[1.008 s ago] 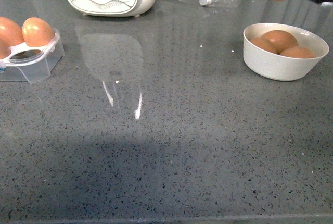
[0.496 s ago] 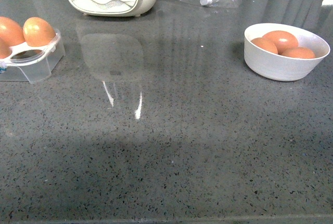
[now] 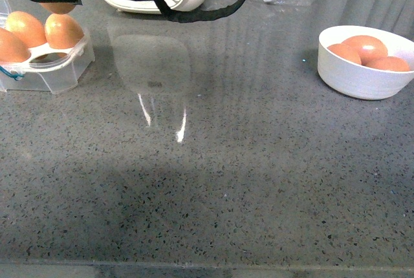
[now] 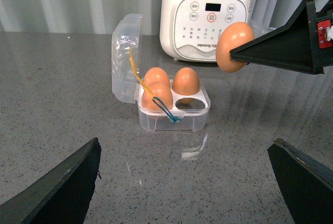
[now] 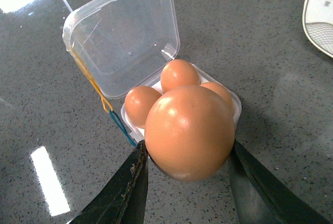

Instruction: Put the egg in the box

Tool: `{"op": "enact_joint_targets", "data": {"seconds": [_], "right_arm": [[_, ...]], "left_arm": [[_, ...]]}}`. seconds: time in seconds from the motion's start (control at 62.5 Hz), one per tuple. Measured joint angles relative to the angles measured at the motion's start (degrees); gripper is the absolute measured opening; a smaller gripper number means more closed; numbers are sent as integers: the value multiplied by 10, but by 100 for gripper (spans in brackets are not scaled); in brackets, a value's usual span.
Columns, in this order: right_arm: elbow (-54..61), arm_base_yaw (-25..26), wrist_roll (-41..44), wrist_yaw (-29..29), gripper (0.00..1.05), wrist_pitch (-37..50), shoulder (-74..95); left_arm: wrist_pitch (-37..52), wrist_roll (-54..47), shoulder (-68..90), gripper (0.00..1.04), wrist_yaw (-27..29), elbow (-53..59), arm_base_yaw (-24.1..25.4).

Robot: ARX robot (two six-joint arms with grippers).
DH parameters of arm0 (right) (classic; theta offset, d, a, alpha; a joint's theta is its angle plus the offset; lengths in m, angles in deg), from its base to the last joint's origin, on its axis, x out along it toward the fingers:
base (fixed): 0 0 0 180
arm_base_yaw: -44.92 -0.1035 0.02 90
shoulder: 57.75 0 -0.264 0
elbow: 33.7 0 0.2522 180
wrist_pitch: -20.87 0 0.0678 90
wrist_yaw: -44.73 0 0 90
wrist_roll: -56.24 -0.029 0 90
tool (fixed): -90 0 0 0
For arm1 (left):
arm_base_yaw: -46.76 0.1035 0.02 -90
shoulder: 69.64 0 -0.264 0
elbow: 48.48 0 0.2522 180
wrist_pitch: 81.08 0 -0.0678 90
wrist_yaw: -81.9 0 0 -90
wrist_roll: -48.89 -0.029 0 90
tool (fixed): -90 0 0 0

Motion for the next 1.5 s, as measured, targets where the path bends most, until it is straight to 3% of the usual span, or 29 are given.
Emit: {"op": "enact_joint_targets", "data": {"seconds": [0.816,1.295,1.423,1.503], "right_arm": [[-63,-37,14,14,38,-33,59],[-81,-42,20,56,38,-55,76],[-83,-42,26,62,55,-61,77],[-83,-42,31,63,72,-61,77]], "left_arm": [[0,0,0,98,0,0,0],[0,0,0,98,0,0,0],[0,0,0,98,0,0,0],[0,0,0,98,0,0,0]]}}
